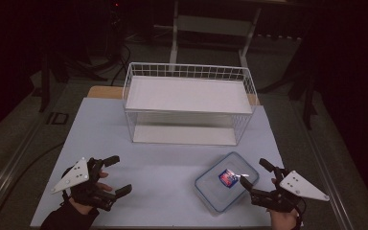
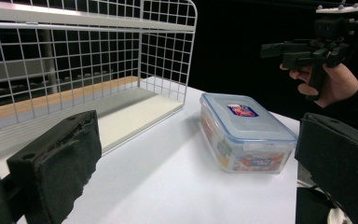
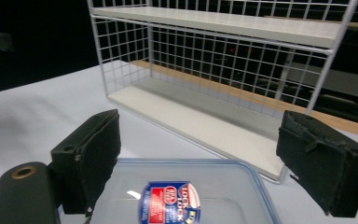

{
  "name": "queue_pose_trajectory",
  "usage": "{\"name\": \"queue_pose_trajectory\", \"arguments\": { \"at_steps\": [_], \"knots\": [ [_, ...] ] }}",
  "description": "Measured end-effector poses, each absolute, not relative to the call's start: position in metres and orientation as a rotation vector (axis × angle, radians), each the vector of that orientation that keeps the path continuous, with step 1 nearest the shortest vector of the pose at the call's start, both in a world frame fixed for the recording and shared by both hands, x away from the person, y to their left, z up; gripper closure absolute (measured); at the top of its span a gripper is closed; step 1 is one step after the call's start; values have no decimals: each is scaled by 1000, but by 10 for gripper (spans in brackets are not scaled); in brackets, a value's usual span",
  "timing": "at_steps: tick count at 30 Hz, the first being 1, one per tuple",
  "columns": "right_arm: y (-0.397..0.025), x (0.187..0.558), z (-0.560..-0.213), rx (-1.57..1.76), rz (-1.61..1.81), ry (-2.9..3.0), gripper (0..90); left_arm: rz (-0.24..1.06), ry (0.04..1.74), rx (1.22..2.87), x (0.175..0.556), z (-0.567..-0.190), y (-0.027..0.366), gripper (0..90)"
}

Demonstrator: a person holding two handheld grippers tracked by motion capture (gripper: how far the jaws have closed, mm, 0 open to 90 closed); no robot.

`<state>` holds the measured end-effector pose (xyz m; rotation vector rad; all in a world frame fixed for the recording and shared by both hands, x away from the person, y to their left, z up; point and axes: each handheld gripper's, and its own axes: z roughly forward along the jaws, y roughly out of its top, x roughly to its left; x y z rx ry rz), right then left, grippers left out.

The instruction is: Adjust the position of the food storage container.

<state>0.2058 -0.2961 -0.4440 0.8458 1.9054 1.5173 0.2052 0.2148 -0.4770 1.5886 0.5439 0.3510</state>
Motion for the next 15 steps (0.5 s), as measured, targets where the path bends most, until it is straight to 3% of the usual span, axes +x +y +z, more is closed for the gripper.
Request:
{"name": "queue_pose_trajectory", "arguments": {
  "at_steps": [15],
  "knots": [
    [-306, 203, -426, 871, 1569, 1936, 122, 349, 530, 1593, 206, -478, 213, 5]
  ]
}}
